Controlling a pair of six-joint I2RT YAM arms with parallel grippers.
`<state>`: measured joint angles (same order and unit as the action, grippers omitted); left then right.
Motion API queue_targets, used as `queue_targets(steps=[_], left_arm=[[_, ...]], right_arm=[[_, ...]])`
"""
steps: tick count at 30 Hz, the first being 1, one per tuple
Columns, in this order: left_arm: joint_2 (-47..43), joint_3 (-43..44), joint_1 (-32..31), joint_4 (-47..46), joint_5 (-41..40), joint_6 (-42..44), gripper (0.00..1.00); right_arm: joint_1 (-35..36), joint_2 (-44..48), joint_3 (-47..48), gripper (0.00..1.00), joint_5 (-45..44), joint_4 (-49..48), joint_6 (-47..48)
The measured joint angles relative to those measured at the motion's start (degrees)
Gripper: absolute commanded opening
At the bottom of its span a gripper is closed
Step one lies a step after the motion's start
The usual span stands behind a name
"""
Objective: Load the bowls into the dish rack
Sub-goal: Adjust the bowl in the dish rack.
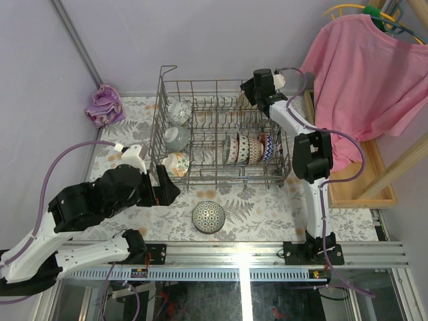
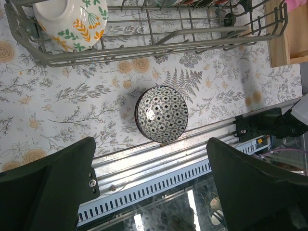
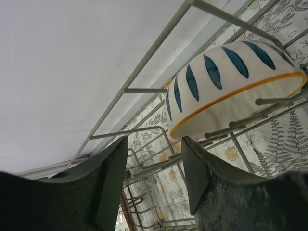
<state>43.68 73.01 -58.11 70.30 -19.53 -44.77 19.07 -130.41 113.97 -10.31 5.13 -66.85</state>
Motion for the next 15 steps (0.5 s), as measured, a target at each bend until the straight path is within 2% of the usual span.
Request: queue_targets(steps=[7, 15], left_arm=[[0.92, 0.04, 0.0, 0.0, -0.02, 0.02, 1.0], [1.7, 0.15, 0.0, 0.0, -0.04, 0.02, 1.0]], right_arm=[[0.0, -2.38, 2.56, 0.53, -1.09, 1.11, 0.2], [0.0, -3.69, 3.43, 0.43, -1.77, 1.99, 0.2]])
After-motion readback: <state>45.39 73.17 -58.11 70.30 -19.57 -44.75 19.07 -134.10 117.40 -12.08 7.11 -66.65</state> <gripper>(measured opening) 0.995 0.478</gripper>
